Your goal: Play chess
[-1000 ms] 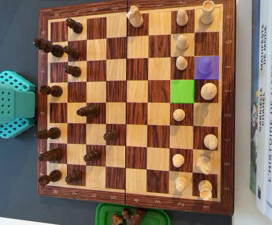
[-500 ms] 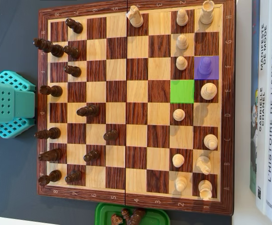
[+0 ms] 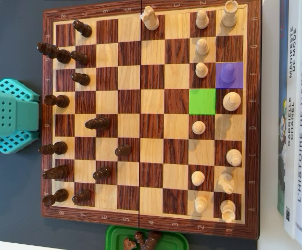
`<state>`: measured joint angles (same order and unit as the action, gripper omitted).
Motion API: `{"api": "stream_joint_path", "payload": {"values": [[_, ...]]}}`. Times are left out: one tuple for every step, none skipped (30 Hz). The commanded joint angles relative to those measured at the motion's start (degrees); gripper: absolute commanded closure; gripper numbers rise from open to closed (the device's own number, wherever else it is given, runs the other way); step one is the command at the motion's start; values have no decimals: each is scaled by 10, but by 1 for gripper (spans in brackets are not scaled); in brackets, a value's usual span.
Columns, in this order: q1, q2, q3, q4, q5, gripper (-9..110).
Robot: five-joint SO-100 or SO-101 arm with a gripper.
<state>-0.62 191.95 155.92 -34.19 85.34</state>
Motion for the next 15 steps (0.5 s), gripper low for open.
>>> {"api": "stream_joint_path", "payload": {"values": [[-4, -3, -42, 123, -4, 84], [-4, -3, -47, 164, -4, 84], [-4, -3, -54, 206, -4, 84], [-4, -4, -60, 243, -4, 84], [-4, -4, -67, 283, -3, 84], [-4, -4, -74, 322, -3, 84], [-6, -4, -84, 363, -3, 84], [-14, -4, -96, 403, -3, 84], [-25, -5, -107, 445, -3, 84], [-35, -6, -117, 487, -3, 84], [-44, -6, -127, 530, -3, 84], [-53, -9, -134, 572, -3, 84], [-62, -16, -143, 611, -3, 84], [-71, -25, -152, 648, -3, 84], [-80, -37, -160, 680, -2, 84]]}}
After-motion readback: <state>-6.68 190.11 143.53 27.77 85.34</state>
